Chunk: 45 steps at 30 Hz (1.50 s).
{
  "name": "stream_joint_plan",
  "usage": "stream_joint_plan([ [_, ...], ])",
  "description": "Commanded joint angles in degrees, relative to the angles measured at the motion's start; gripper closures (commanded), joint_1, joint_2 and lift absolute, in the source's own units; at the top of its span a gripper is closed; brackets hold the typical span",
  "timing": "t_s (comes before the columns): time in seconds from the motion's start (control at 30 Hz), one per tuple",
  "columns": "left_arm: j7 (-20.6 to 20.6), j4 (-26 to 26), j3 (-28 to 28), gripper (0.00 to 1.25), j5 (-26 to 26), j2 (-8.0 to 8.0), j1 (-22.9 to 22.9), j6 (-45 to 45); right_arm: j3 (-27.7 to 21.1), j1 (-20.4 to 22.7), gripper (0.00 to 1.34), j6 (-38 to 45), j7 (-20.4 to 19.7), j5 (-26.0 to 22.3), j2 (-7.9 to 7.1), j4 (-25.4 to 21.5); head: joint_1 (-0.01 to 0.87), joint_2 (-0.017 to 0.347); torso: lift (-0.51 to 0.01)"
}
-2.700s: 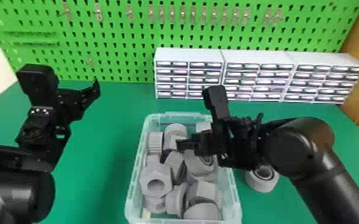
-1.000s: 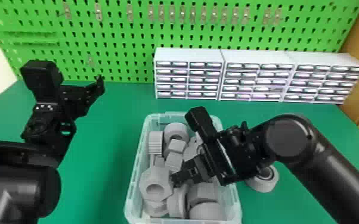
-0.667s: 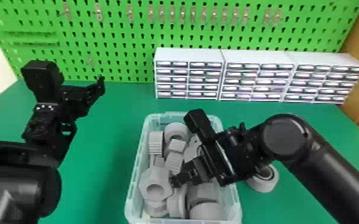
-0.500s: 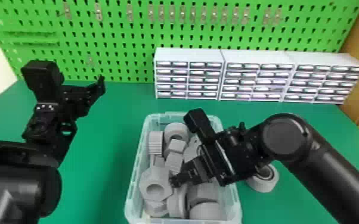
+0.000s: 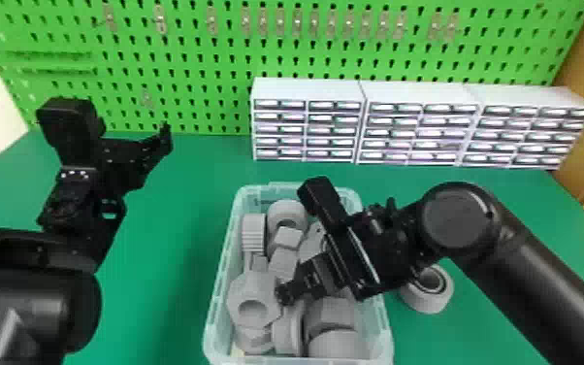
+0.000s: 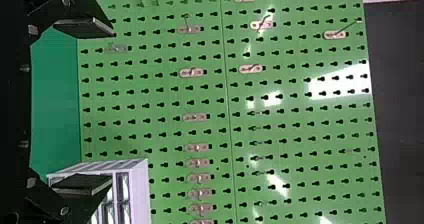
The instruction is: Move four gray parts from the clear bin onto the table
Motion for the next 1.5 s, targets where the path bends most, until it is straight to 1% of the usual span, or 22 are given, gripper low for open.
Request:
stream_joint_plan([
  [0.0, 0.0, 0.0, -0.1, 0.24, 0.0, 0.00, -0.1, 0.0, 1.1, -0.9, 0.52, 0.1, 0.0, 0.4, 0.86, 0.6, 0.678, 0.034, -0.050],
  [0.1, 0.0, 0.1, -0.1, 0.24, 0.0, 0.00, -0.1, 0.0, 2.6, -1.8, 0.52, 0.1, 0.0, 0.8, 1.74, 1.3, 0.678, 0.034, -0.050],
  [0.13, -0.1, 0.1, -0.1, 0.24, 0.0, 0.00, -0.1, 0.0, 3.1, -2.2, 0.52, 0.2, 0.0, 1.1, 2.26, 1.5, 0.678, 0.034, -0.050],
  [0.27, -0.1, 0.2, -0.2, 0.24, 0.0, 0.00, -0.1, 0.0, 3.7, -2.8, 0.52, 0.5, 0.0, 1.5, 3.32, 2.4, 0.678, 0.034, -0.050],
  [0.6, -0.2, 0.2, -0.2, 0.24, 0.0, 0.00, -0.1, 0.0, 3.9, -3.4, 0.52, 1.1, 0.0, 1.8, 4.72, 4.7, 0.678, 0.034, -0.050],
  [0.83, -0.2, 0.2, 0.0, 0.24, 0.1, 0.00, -0.2, 0.0, 4.9, -4.5, 0.52, 1.5, 0.0, 2.9, 6.48, 6.5, 0.678, 0.034, -0.050],
  [0.93, -0.2, 0.2, 0.0, 0.24, 0.2, 0.00, -0.2, 0.0, 5.5, -4.8, 0.52, 1.5, 0.0, 3.3, 6.92, 6.9, 0.678, 0.034, -0.050],
  [1.03, -0.3, 0.2, 0.0, 0.24, 0.3, 0.00, -0.2, 0.0, 5.8, -5.0, 0.52, 1.6, 0.0, 3.3, 7.19, 7.2, 0.678, 0.034, -0.050],
  [1.27, -0.4, 0.2, 0.2, 0.24, 0.4, 0.09, -0.2, 0.0, 5.9, -5.0, 0.52, 2.0, 0.0, 3.3, 7.27, 7.8, 0.678, 0.034, -0.050],
  [1.47, -0.4, 0.1, 1.0, 0.24, 0.5, 0.09, -0.1, 0.0, 5.9, -4.9, 0.52, 2.2, 0.0, 3.4, 6.66, 8.2, 0.678, 0.034, -0.050],
])
